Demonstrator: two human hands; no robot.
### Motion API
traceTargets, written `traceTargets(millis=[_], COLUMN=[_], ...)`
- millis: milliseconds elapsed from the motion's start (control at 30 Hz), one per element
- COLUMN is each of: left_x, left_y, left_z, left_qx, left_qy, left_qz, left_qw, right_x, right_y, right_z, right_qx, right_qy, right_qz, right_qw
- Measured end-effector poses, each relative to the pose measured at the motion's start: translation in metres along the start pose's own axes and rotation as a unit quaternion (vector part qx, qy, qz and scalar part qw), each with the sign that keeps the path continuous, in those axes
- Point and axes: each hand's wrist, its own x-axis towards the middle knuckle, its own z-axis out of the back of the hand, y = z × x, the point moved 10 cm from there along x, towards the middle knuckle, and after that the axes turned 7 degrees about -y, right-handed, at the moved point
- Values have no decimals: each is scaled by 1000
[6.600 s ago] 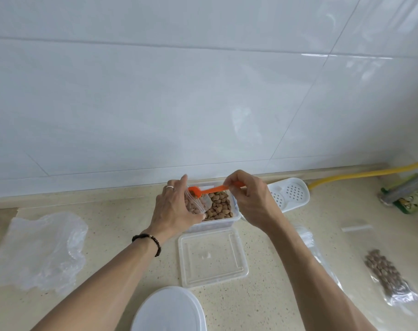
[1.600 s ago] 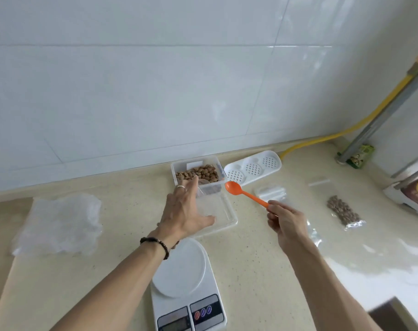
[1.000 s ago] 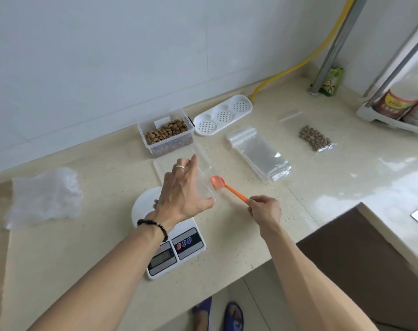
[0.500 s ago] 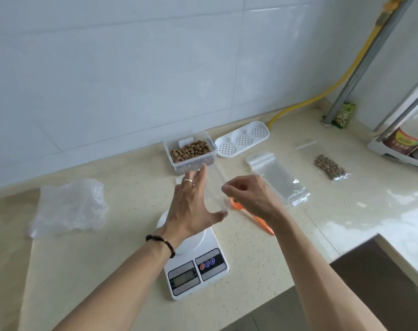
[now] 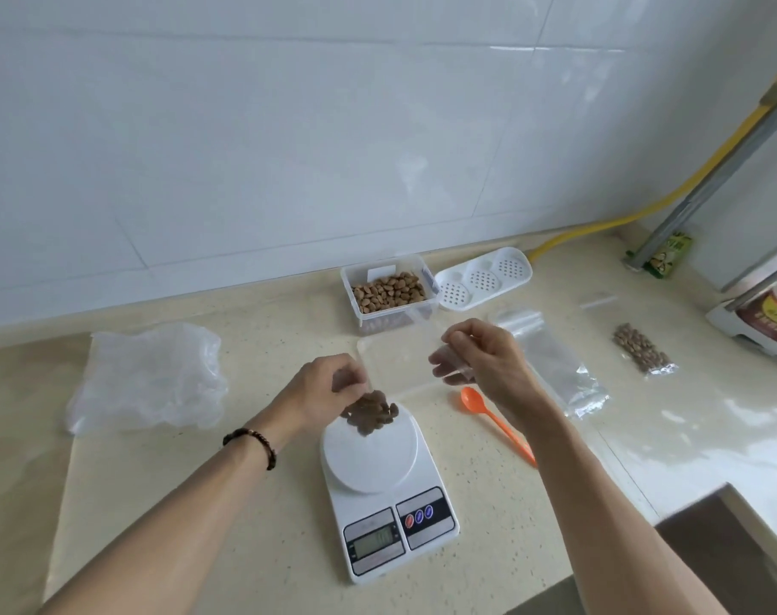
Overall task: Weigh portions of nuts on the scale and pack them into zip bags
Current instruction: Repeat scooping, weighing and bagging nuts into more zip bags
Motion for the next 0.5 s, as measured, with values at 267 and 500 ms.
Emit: traceTargets(millis=[267,500], left_x=[25,20], left_y=[29,32], left_z=[-40,-56], left_qx=[67,206], left_qy=[57,31], left_qz=[5,-54], left_qw=[996,977], right_x=[2,7], right_y=[-128,-161], right_z=[33,45], right_qx=[5,-145], right_qy=[-135,-157], right_qz=[-193,-186], right_qw=[972,959])
